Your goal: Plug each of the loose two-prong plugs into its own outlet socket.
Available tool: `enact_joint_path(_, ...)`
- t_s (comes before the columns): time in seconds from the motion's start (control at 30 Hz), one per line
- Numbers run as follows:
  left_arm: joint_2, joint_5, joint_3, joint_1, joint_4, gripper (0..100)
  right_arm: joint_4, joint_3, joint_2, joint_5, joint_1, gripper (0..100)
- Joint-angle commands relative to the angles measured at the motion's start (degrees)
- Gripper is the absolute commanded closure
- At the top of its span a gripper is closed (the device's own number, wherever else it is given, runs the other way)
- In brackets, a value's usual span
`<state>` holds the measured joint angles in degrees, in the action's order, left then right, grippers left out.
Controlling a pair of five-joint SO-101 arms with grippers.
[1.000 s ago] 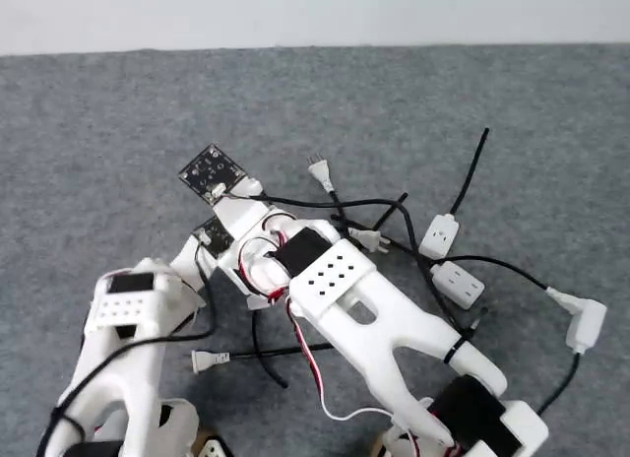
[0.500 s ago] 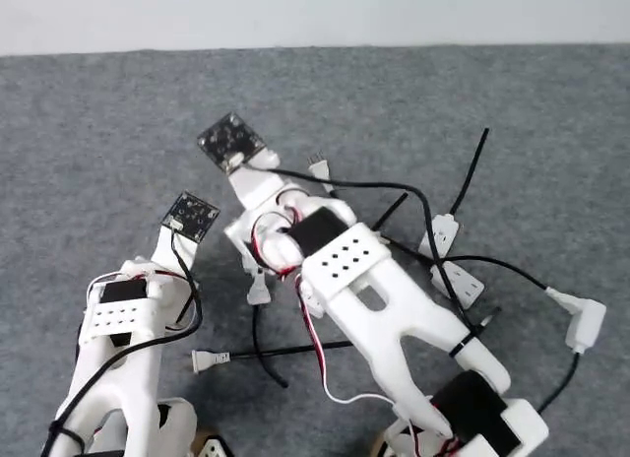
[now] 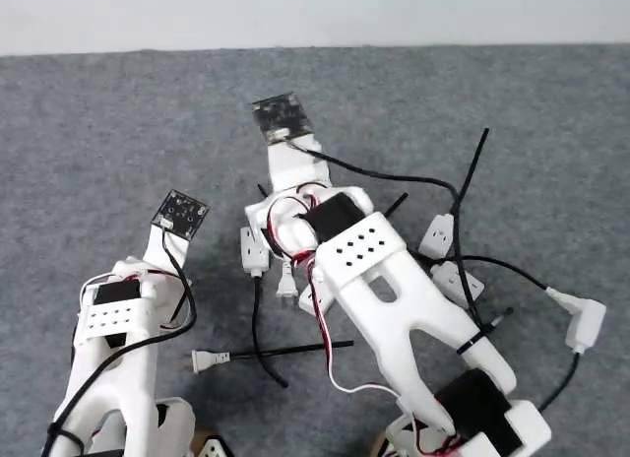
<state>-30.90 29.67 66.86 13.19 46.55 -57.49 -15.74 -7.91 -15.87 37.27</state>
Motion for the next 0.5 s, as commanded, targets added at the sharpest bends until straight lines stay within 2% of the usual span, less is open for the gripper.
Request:
enact_joint_path(0.0, -1.2, -0.9, -1.8, 0.4, -1.6, 99, 6.0, -4.0, 1.0, -1.3, -1.0, 95.3)
enact_joint_path(0.17, -1.2, -0.9, -1.8, 0.4, -1.6, 99, 8.5, -6.0, 4.4, 1.1, -2.0, 99.2)
enact_joint_path(0.37, -1.2, -0.9, -1.8, 0.4, -1.7, 99, 8.8, -5.8, 9.9, 1.1, -2.2, 97.7)
enact_joint_path(0.47, -1.2, -0.9, -1.8, 0.4, -1.7, 99, 7.5, -3.5, 12.4, -0.5, -2.0, 92.5)
